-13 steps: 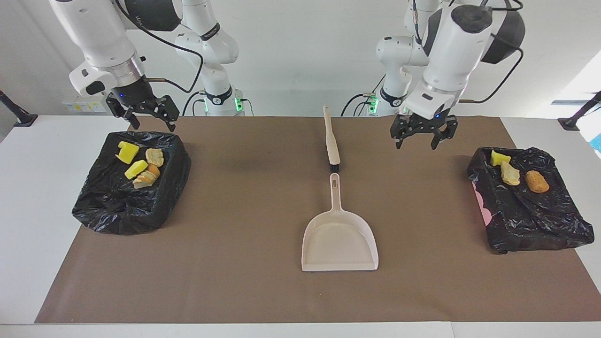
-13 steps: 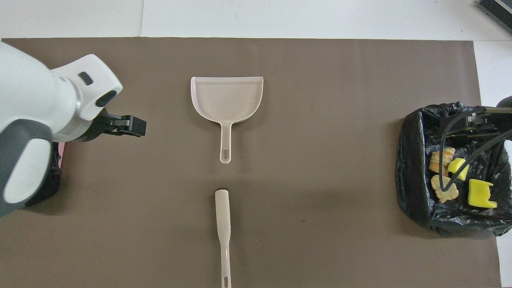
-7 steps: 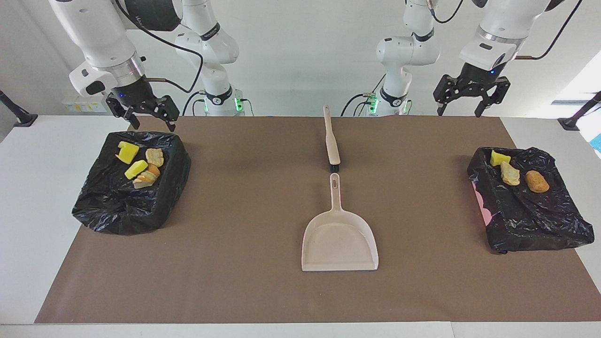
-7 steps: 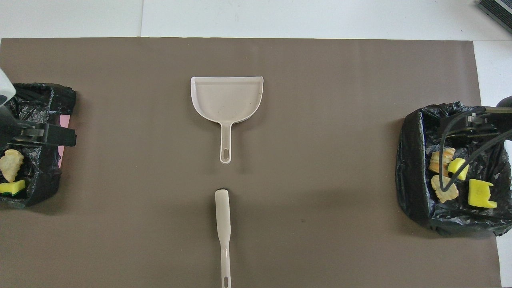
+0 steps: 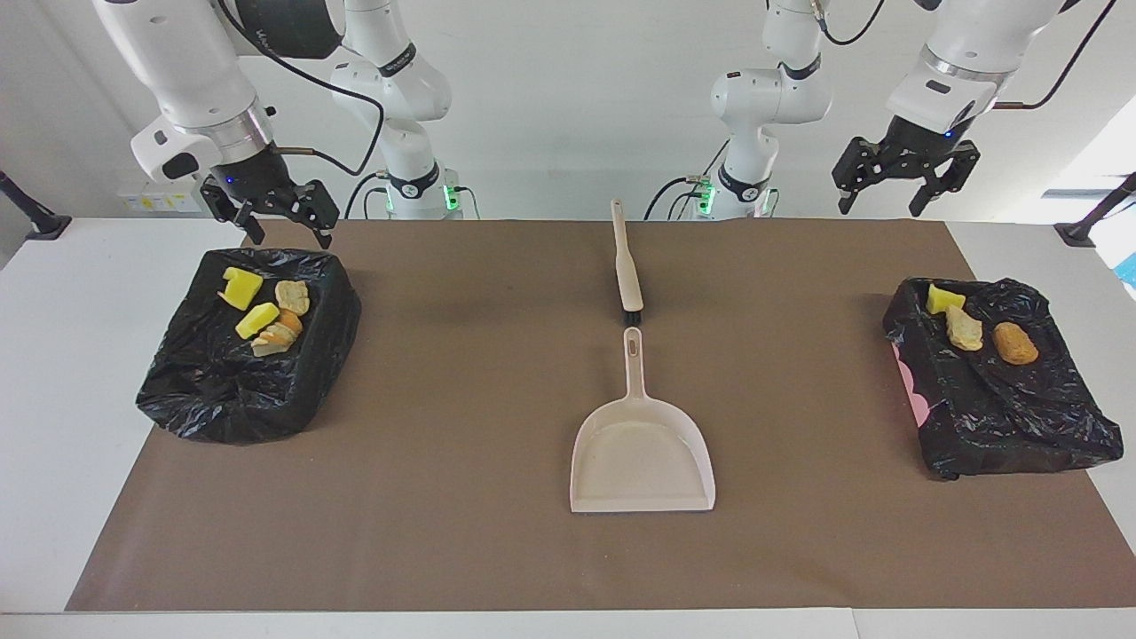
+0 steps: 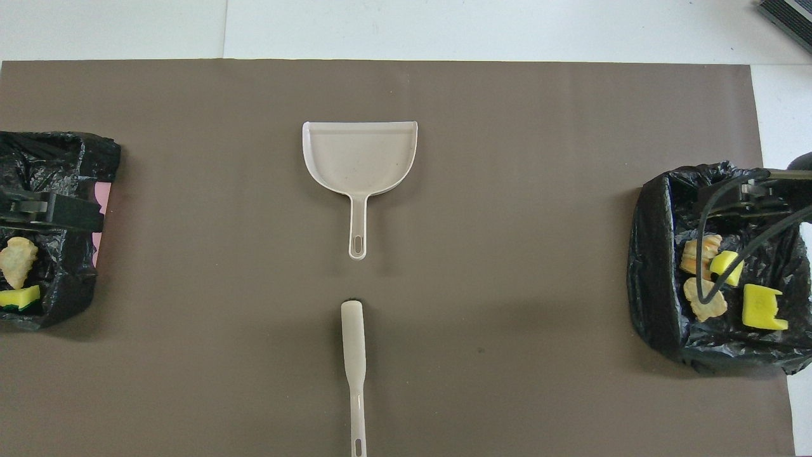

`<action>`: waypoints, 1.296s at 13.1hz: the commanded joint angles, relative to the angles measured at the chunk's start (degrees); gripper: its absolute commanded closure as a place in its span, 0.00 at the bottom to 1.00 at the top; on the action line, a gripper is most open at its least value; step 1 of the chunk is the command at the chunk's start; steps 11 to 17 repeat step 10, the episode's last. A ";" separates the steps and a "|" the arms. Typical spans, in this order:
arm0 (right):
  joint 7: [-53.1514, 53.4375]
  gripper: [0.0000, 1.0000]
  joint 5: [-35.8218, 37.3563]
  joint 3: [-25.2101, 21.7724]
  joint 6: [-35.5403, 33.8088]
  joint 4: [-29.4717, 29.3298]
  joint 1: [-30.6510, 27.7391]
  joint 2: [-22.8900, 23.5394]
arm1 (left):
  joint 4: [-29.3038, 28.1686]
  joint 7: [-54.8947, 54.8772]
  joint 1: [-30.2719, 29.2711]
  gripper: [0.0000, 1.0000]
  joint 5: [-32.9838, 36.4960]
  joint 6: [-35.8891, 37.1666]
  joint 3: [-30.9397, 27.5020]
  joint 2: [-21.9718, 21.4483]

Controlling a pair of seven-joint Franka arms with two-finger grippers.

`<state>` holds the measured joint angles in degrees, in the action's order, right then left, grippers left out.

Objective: Sweep and dump trash in bin

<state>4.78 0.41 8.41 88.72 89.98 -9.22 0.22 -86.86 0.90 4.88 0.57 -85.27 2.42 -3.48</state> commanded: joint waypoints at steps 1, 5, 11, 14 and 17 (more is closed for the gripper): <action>-1.26 0.00 -1.20 0.20 -0.13 0.46 -0.53 -0.75 | 1.26 -0.90 0.39 0.00 -1.01 2.21 -1.54 0.23; -1.26 0.00 -1.20 0.20 -0.22 0.46 -0.53 -0.75 | 1.17 -0.99 0.39 0.00 -1.01 2.83 -1.81 0.14; -1.26 0.00 -1.20 0.20 -0.22 0.46 -0.53 -0.75 | 0.64 -1.07 0.30 0.00 -1.01 3.09 -1.81 -0.30; -1.26 0.00 -1.20 0.20 -0.22 0.46 -0.53 -0.75 | 0.64 -1.07 0.30 0.00 -1.01 3.09 -1.81 -0.30; -1.26 0.00 -1.20 0.20 -0.22 0.46 -0.53 -0.75 | 0.64 -1.07 0.30 0.00 -1.01 3.09 -1.81 -0.30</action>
